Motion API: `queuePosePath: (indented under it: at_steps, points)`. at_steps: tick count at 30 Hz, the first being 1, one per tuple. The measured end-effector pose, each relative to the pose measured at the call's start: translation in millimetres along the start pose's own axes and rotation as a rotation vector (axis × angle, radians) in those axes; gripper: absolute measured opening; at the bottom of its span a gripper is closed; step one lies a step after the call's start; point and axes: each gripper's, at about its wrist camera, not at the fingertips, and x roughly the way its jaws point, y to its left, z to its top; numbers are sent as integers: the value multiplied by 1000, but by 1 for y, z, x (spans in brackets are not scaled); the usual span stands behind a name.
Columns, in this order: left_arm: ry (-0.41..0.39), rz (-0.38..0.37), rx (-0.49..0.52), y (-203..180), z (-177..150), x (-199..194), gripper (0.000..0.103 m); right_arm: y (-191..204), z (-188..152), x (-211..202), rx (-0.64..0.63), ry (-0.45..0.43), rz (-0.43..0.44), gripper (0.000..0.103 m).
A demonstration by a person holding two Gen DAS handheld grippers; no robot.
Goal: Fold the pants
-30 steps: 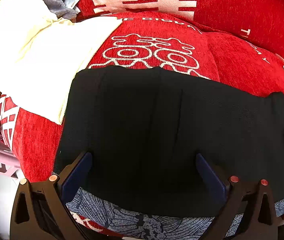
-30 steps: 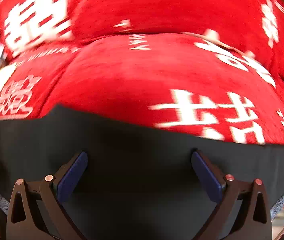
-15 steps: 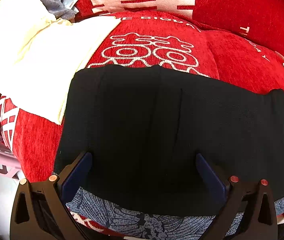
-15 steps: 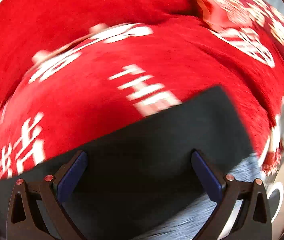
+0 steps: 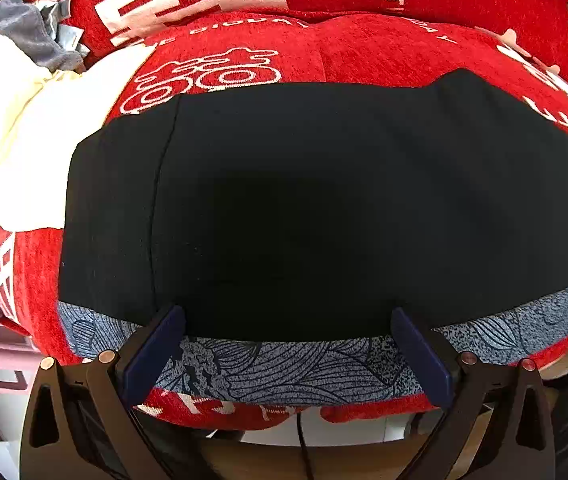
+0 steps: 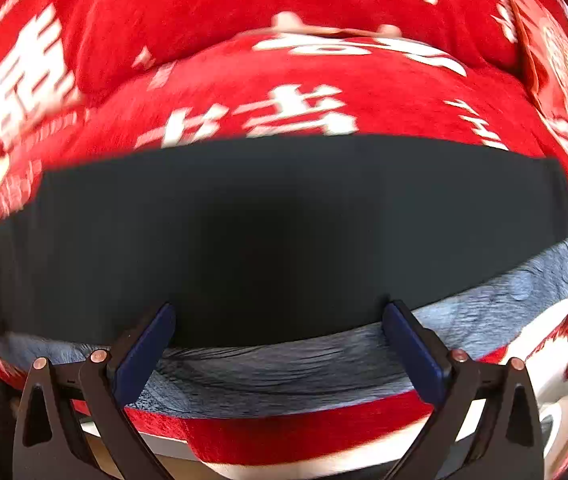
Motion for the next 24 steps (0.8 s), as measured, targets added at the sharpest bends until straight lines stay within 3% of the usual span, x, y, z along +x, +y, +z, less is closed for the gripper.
queuePosePath:
  at_steps: [6, 13, 19, 24]
  points:
    - [21, -88, -83, 27, 0, 3, 103, -33, -2, -1, 26, -8, -15, 103]
    - [9, -39, -109, 28, -12, -9, 103, -104, -3, 3, 156, -17, -23, 103]
    - [23, 6, -220, 70, -17, -3, 103, -117, -5, 3, 172, -38, -26, 103]
    - [40, -46, -284, 88, -24, 6, 103, -136, -7, 3, 230, -46, -41, 103]
